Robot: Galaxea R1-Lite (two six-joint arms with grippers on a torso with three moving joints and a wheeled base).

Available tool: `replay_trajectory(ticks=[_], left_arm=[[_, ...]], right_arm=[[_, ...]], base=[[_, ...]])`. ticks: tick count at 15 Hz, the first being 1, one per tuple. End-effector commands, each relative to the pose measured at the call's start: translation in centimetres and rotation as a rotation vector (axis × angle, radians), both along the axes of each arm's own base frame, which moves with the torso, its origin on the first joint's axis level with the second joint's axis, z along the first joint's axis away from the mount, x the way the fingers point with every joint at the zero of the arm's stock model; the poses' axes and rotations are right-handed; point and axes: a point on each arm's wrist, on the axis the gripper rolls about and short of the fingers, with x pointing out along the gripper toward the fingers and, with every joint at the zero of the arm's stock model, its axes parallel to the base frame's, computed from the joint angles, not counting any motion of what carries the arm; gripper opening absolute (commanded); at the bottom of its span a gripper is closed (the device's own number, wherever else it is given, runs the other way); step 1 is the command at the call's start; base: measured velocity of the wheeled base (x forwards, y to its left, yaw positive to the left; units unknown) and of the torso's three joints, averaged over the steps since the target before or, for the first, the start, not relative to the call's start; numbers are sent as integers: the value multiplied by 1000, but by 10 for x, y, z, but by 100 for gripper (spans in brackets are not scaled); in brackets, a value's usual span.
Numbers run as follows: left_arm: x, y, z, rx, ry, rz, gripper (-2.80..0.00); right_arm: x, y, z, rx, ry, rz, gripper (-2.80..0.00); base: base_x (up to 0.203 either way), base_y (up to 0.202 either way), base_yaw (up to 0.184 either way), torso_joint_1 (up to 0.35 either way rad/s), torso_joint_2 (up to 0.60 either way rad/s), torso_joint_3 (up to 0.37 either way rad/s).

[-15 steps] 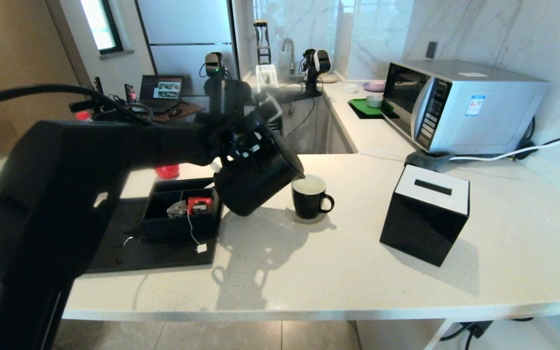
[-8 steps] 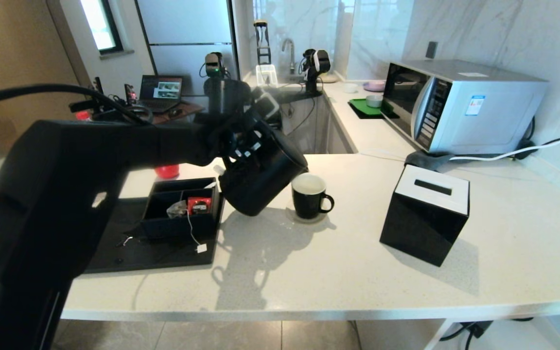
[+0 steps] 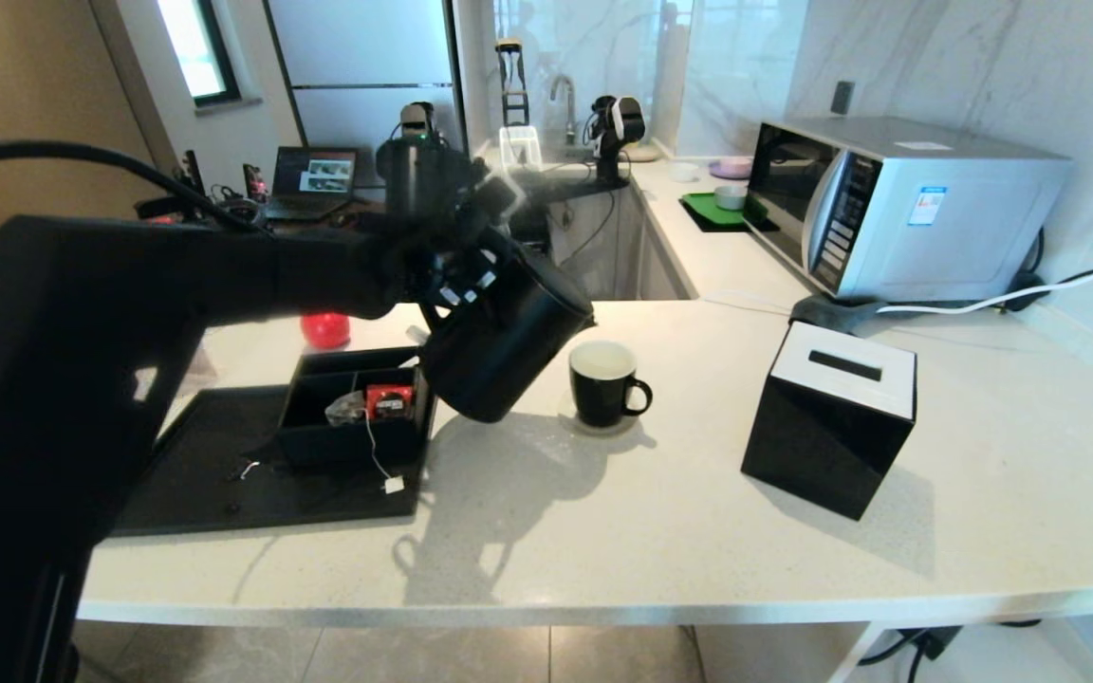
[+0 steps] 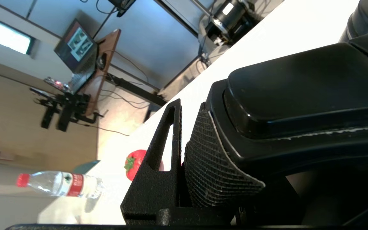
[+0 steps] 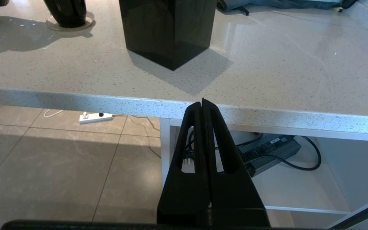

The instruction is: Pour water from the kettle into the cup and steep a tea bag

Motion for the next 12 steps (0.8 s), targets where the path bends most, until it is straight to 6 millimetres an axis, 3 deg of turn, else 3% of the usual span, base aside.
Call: replay_trajectory(ticks=[1,8,12], left_arm=[[-4,6,10,-20,-17,14,-280],[-11,24,37,-150,-121,59,-280],[-30,45,47,-234,-149,99,-280]], right_arm=[[0,0,0,-1,2,1,-280],[0,0,0,-1,2,1,-280],[0,0,0,-1,2,1,-280]], base=[[0,0,0,0,0,0],[0,0,0,0,0,0],[0,0,0,0,0,0]])
